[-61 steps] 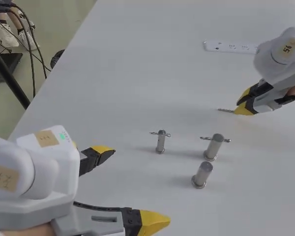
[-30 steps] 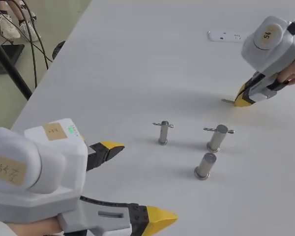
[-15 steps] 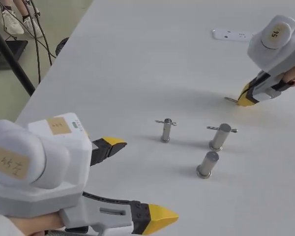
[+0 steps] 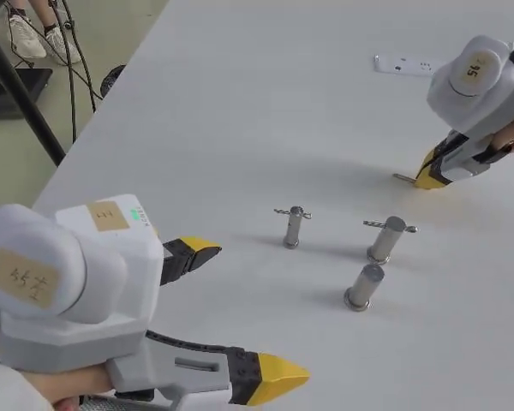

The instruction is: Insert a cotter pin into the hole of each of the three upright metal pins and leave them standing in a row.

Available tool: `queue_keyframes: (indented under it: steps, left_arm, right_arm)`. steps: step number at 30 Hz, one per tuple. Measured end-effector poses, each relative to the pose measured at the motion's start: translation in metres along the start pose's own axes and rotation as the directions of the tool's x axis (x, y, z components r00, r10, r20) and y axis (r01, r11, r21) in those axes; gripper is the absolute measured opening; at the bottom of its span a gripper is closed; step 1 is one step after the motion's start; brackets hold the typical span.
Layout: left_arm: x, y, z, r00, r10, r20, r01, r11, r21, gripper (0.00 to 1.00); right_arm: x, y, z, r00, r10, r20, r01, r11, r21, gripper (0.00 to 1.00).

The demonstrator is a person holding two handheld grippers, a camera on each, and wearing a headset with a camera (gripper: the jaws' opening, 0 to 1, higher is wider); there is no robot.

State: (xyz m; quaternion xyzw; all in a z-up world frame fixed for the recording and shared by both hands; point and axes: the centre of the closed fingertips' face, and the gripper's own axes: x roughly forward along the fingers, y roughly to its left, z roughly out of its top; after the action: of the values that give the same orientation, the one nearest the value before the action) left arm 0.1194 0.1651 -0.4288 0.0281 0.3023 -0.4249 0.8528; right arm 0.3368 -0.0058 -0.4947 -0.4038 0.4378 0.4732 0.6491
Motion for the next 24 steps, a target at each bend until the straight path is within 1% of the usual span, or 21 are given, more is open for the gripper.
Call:
queue_keyframes:
  steps: [1, 2, 3, 4, 9, 10, 13, 15, 16, 18, 19, 22, 23, 24]
  left_arm:
    - [0.000, 0.000, 0.000, 1.0000, -0.001, -0.002, 0.001, 1.000, 0.004, 0.86]
    - [0.000, 0.000, 0.000, 1.0000, 0.001, -0.003, -0.001, 1.000, 0.009, 0.86]
    - [0.000, 0.000, 0.000, 1.0000, 0.001, -0.002, -0.001, 1.000, 0.010, 0.86]
    - [0.001, 0.000, 0.001, 1.0000, -0.001, 0.000, 0.001, 1.000, 0.008, 0.86]
    - [0.002, -0.001, 0.004, 1.0000, -0.006, 0.004, 0.006, 1.000, 0.007, 0.86]
    - [0.002, -0.002, 0.004, 1.0000, -0.007, 0.006, 0.007, 1.000, 0.008, 0.86]
    - [0.004, -0.003, 0.006, 0.9999, -0.012, 0.005, 0.012, 1.000, 0.008, 0.85]
    - [0.004, -0.004, 0.006, 0.9999, -0.017, 0.001, 0.017, 1.000, 0.009, 0.84]
    - [0.005, -0.004, 0.006, 0.9998, -0.019, -0.001, 0.019, 1.000, 0.010, 0.83]
    - [0.006, -0.004, 0.008, 0.9998, -0.021, 0.002, 0.021, 1.000, 0.012, 0.83]
    - [0.006, -0.004, 0.009, 0.9997, -0.023, 0.004, 0.023, 1.000, 0.011, 0.83]
    - [0.008, -0.004, 0.017, 0.9992, -0.034, 0.023, 0.034, 0.999, 0.002, 0.83]
    - [0.008, -0.004, 0.018, 0.9989, -0.038, 0.026, 0.038, 0.999, 0.000, 0.82]
    - [0.009, -0.005, 0.024, 0.9974, -0.052, 0.049, 0.052, 0.999, -0.008, 0.80]
  right_arm:
    - [0.000, 0.001, 0.000, 1.0000, 0.000, -0.005, 0.000, 1.000, -0.014, 0.00]
    - [0.001, -0.003, -0.001, 0.9999, -0.003, -0.011, 0.003, 1.000, -0.026, 0.00]
    - [0.000, -0.003, -0.001, 0.9999, -0.005, -0.011, 0.004, 1.000, -0.030, 0.00]
    - [0.000, -0.001, -0.001, 0.9999, -0.005, -0.012, 0.005, 0.999, -0.034, 0.00]
    - [-0.009, 0.006, -0.002, 0.9999, -0.014, -0.008, 0.014, 0.998, -0.055, 0.00]
    - [-0.010, 0.004, -0.004, 0.9998, -0.016, -0.007, 0.016, 0.998, -0.056, 0.00]
    - [-0.017, 0.006, -0.004, 0.9996, -0.029, 0.005, 0.029, 0.997, -0.066, 0.00]
    - [-0.025, 0.008, -0.002, 0.9991, -0.036, 0.023, 0.037, 0.997, -0.064, 0.00]
    - [-0.027, 0.007, -0.001, 0.9986, -0.029, 0.045, 0.031, 0.998, -0.061, 0.00]
    - [-0.034, 0.007, 0.000, 0.9967, -0.042, 0.069, 0.047, 0.997, -0.062, 0.00]
    - [-0.036, 0.008, -0.001, 0.9961, -0.048, 0.074, 0.053, 0.997, -0.063, 0.00]
    - [-0.049, 0.012, 0.002, 0.9914, -0.070, 0.110, 0.077, 0.995, -0.062, 0.00]
    - [-0.050, 0.012, 0.002, 0.9908, -0.074, 0.113, 0.082, 0.995, -0.065, 0.00]
    - [-0.053, 0.011, 0.000, 0.9886, -0.092, 0.119, 0.102, 0.991, -0.082, 0.00]
